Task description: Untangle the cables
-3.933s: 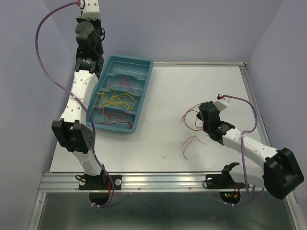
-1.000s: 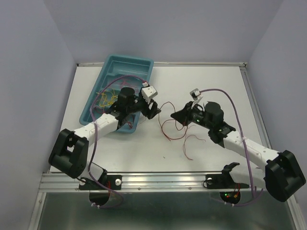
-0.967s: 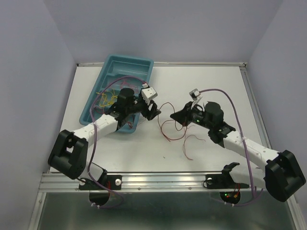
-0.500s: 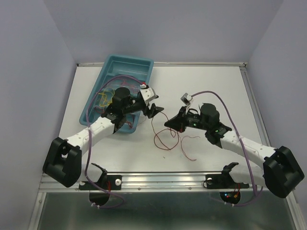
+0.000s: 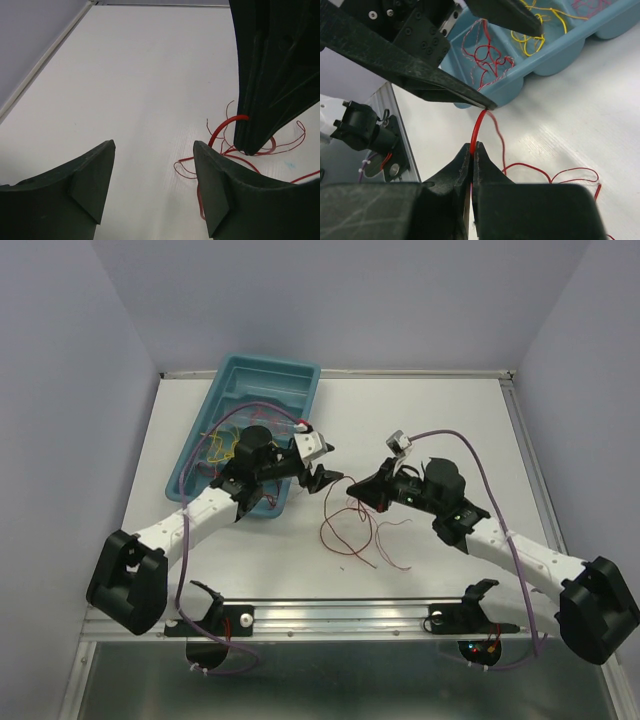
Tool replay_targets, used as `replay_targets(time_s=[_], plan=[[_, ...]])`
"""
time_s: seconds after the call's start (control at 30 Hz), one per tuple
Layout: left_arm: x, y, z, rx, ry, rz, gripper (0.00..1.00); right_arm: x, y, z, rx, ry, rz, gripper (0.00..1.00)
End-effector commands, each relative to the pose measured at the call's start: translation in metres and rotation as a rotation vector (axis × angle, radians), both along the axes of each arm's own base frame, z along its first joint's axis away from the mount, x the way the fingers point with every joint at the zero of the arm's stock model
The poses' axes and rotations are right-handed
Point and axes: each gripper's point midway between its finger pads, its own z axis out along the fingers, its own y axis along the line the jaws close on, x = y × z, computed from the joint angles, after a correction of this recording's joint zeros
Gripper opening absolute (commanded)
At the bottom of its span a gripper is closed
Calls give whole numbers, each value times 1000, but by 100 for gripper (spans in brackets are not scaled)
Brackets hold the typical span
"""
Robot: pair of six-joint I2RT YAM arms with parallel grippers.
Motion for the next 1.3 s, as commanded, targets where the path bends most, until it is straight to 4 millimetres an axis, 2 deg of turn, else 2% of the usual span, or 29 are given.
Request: replay_targets(time_s=[0.0, 0.1, 0.27, 0.43, 0.53, 0.6, 0.63, 0.67, 0.7, 0.73, 0.77, 0.8, 0.87, 0.9, 0.93, 0.97, 1.0, 1.03, 1.1, 1.13, 1.27], plan=[[-18, 5, 30, -63, -83, -60, 77, 8, -9, 15, 30, -83, -84, 1], [-26, 2, 24, -49, -80, -113, 78, -2, -3, 17, 37, -95, -10, 1], [-27, -3, 17, -26, -59, -155, 78, -7, 1, 19, 51, -101, 29, 1], [-15, -10, 7, 4, -37, -110, 78, -34, 13, 27, 99, -112, 206, 1], [-8, -11, 3, 13, -23, -79, 77, -37, 17, 25, 95, -101, 234, 1], [-5, -11, 2, 14, -13, -61, 70, -37, 18, 23, 92, -98, 237, 1], [-4, -12, 5, 10, -14, -59, 47, -35, 18, 24, 92, -99, 226, 2], [-6, -12, 5, 10, -8, -66, 35, -33, 18, 23, 90, -96, 213, 14], [-7, -12, 6, 10, -9, -70, 26, -27, 16, 22, 88, -95, 174, 21], [-7, -12, 8, 5, -5, -71, 9, -24, 14, 21, 86, -96, 147, 28], [-8, -12, 10, 2, -1, -67, 3, -20, 12, 20, 84, -94, 118, 37], [-6, -10, 15, -5, -1, -46, 0, -9, 8, 19, 78, -93, 47, 59], [-5, -5, 24, -19, -10, -25, 0, -3, 2, 14, 59, -90, -6, 74], [-6, -1, 32, -33, -21, -15, 0, 7, -5, 10, 36, -76, -79, 83], [-6, 2, 36, -45, -28, -2, 0, 12, -8, 8, 18, -73, -114, 86], [-4, 6, 44, -59, -42, 30, 0, 22, -15, 3, -22, -55, -180, 94], [-3, 7, 47, -65, -41, 43, 0, 28, -17, 10, -16, -67, -216, 95], [0, 11, 50, -75, -36, 62, 0, 32, -23, -5, -81, -31, -245, 96], [4, 17, 56, -94, -37, 91, 0, 40, -29, -13, -146, -23, -286, 97], [5, 19, 58, -102, -31, 95, 0, 46, -29, -18, -184, -24, -294, 97], [14, 33, 67, -135, -1, 119, 0, 45, -17, -44, -255, 10, -209, 95]])
